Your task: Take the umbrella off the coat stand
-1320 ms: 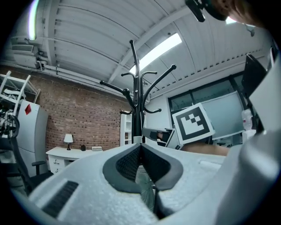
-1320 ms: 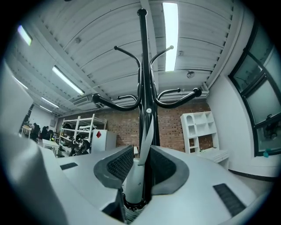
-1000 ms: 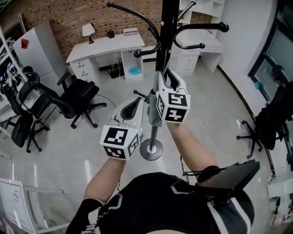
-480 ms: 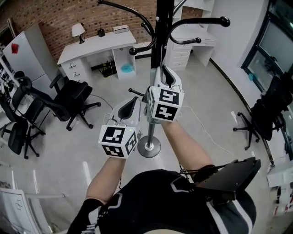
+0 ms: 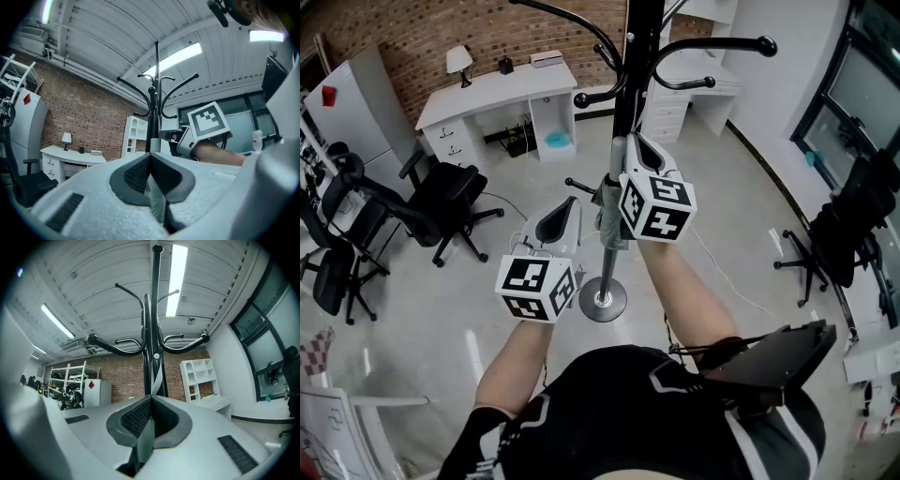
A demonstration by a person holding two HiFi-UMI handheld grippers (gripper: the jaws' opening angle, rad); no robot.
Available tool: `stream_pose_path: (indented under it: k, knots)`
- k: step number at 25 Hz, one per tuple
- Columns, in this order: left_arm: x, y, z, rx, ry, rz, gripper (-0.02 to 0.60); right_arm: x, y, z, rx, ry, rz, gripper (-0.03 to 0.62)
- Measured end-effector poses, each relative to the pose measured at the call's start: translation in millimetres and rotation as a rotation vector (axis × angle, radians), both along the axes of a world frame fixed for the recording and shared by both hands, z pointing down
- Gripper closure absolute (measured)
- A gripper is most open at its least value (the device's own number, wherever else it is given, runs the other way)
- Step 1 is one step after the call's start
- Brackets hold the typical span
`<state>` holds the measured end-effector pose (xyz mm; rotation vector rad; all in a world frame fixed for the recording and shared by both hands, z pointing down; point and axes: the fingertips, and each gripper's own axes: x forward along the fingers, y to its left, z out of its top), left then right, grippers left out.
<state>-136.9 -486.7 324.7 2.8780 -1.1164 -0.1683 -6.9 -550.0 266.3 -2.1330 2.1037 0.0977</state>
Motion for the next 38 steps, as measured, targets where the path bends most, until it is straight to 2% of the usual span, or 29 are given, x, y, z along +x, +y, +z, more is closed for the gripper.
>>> stream_pose_path:
  k: [14,38]
  knots:
    - [-0.5,19.0,-12.0,0.028,-0.007,-0.009,0.575,1.3,22.3,-30.1,0.069,0.006,-0.065,0.585]
    - [9.5,49.9,-17.0,0.031,-0.035,-0.098,0.575,18.0,44.2,-101.9,0.193,0.0,-0.212,0.585]
